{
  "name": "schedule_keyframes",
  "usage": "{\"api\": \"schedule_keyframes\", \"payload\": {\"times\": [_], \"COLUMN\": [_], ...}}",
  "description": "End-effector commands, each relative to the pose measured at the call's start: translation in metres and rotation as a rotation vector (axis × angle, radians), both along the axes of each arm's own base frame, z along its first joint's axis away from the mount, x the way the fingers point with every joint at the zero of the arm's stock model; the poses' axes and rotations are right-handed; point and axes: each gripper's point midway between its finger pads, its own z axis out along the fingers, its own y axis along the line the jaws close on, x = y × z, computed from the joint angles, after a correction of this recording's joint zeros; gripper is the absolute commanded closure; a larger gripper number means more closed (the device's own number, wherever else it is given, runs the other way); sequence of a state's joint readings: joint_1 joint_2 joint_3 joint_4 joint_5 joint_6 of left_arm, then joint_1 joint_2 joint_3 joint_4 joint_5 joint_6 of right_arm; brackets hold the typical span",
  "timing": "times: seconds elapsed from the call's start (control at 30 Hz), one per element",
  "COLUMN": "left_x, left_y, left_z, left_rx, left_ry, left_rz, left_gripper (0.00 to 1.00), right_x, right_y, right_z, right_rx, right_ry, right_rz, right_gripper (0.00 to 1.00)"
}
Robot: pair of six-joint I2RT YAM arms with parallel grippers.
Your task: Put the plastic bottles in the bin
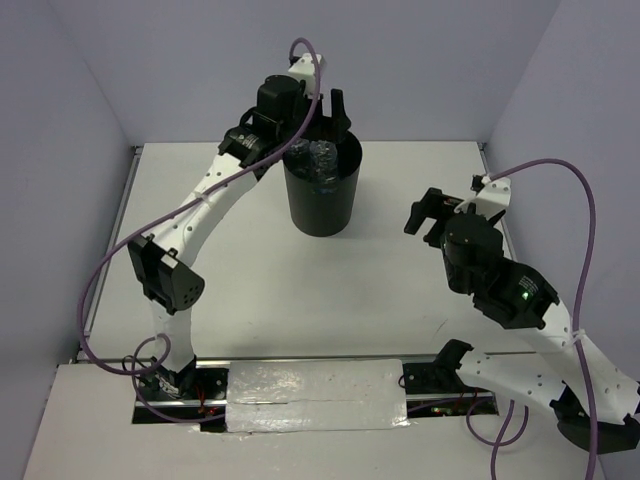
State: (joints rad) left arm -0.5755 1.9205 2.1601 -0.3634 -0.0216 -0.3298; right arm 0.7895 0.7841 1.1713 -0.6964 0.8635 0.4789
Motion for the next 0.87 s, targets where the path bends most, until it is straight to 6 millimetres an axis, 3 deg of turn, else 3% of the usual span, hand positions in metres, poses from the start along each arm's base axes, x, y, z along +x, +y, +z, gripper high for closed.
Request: {"api": "schedule_keyframes", "payload": {"times": [0.0,0.13,0.17,0.23,0.27,0.3,0.33,0.37,0.4,0.43,0.47,0.5,0.57,0.6,0.67,0.83], "left_x": [-0.004,-0.02,-0.027,-0.035,-0.047,-0.05,-0.065,-0.068,-0.069,-0.082,-0.087,-0.086,-0.102,-0.103,-0.116,-0.131], "left_y": [-0.004,0.013,0.027,0.043,0.062,0.07,0.086,0.101,0.109,0.127,0.138,0.152,0.18,0.191,0.211,0.234], "left_z": [0.033,0.083,0.102,0.115,0.134,0.129,0.143,0.144,0.129,0.137,0.133,0.11,0.105,0.083,0.064,0.04], "left_rx": [-0.017,-0.054,-0.073,-0.08,-0.095,-0.076,-0.083,-0.074,-0.036,-0.041,-0.025,0.03,0.037,0.073,0.091,0.067], "left_ry": [-0.082,-0.154,-0.181,-0.195,-0.225,-0.211,-0.234,-0.234,-0.2,-0.211,-0.198,-0.147,-0.123,-0.068,-0.027,0.013], "left_rz": [-0.007,0.028,0.07,0.12,0.171,0.193,0.22,0.28,0.309,0.343,0.373,0.431,0.497,0.543,0.589,0.63], "left_gripper": [0.01,0.01,0.01,0.01,0.01,0.01,0.01,0.01,0.01,0.01,0.01,0.01,0.01,0.01,0.01,0.01], "right_x": [-0.005,-0.003,-0.002,0.0,0.001,0.002,0.004,0.005,0.005,0.006,0.007,0.007,0.009,0.009,0.011,0.014], "right_y": [-0.011,-0.016,-0.016,-0.016,-0.015,-0.013,-0.011,-0.01,-0.007,-0.006,-0.003,-0.002,0.002,0.003,0.006,0.014], "right_z": [0.005,0.001,-0.001,-0.005,-0.007,-0.009,-0.012,-0.013,-0.016,-0.018,-0.019,-0.021,-0.025,-0.026,-0.031,-0.04], "right_rx": [0.014,-0.009,-0.015,-0.034,-0.041,-0.043,-0.044,-0.042,-0.037,-0.039,-0.033,-0.035,-0.031,-0.034,-0.04,-0.037], "right_ry": [-0.02,0.004,0.014,0.045,0.052,0.061,0.071,0.073,0.079,0.083,0.081,0.084,0.089,0.092,0.108,0.141], "right_rz": [-0.038,-0.083,-0.09,-0.118,-0.118,-0.116,-0.117,-0.116,-0.106,-0.098,-0.09,-0.082,-0.067,-0.062,-0.059,-0.048], "right_gripper": [0.03,0.02,0.02,0.01,0.01,0.0,0.0,0.0,0.0,0.0,0.0,0.0,0.0,0.0,0.0,0.0]}}
